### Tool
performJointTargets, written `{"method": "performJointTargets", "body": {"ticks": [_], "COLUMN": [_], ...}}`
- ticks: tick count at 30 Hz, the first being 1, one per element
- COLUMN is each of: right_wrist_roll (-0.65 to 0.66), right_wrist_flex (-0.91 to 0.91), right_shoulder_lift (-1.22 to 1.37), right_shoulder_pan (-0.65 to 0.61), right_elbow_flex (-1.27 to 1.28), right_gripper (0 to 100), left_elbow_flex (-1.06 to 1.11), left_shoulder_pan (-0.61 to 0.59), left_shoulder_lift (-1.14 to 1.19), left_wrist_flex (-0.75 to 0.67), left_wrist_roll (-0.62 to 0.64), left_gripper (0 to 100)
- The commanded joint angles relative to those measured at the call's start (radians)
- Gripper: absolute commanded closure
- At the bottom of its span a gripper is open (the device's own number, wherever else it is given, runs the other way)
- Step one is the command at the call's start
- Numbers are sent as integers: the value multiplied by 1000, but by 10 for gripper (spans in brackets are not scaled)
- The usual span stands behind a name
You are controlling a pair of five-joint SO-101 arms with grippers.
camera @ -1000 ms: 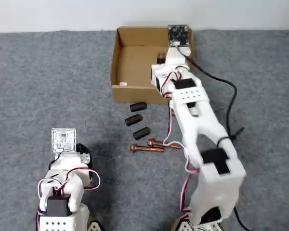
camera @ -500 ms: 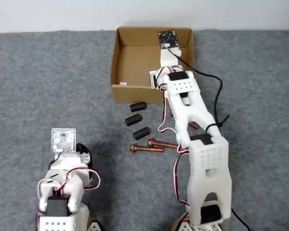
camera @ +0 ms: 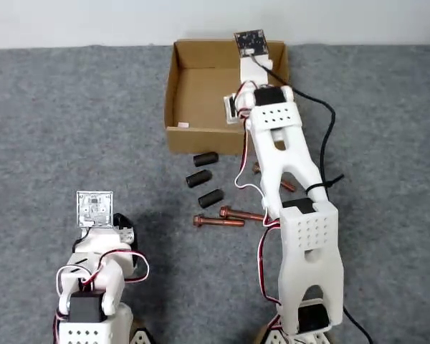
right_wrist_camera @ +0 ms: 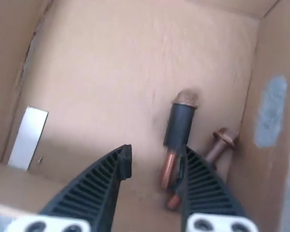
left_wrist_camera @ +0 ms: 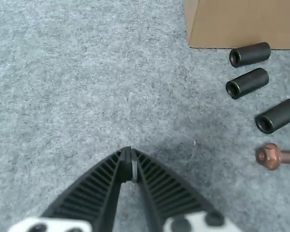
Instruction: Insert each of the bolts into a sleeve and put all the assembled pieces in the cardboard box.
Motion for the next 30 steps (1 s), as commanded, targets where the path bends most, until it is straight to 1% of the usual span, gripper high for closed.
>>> {"method": "performJointTargets", "body": {"ticks": [1, 6, 14, 23, 26, 30], "right_wrist_roll": [9, 11, 11, 17, 114, 245], "right_wrist_flex": [140, 335, 624, 644, 645, 644], "right_shoulder_lift": [-13, -13, -5, -16, -62, -200], "right_shoulder_pan": [4, 2, -42, -64, -85, -114], "right_elbow_flex": [-146, -319, -537, -549, -499, -265], "right_gripper": [845, 845, 845, 845, 845, 845], "left_elbow_flex": [-4, -4, -4, -4, -4, -4], "left_shoulder_pan": [-6, -6, -6, -6, -6, -6], "left_shoulder_lift": [-8, -8, -8, -8, -8, -8], "left_wrist_flex": [-28, -28, -28, -28, -28, -28], "left_wrist_roll": [-3, -3, -3, -3, -3, -3], "left_gripper": [995, 995, 995, 995, 995, 995]}}
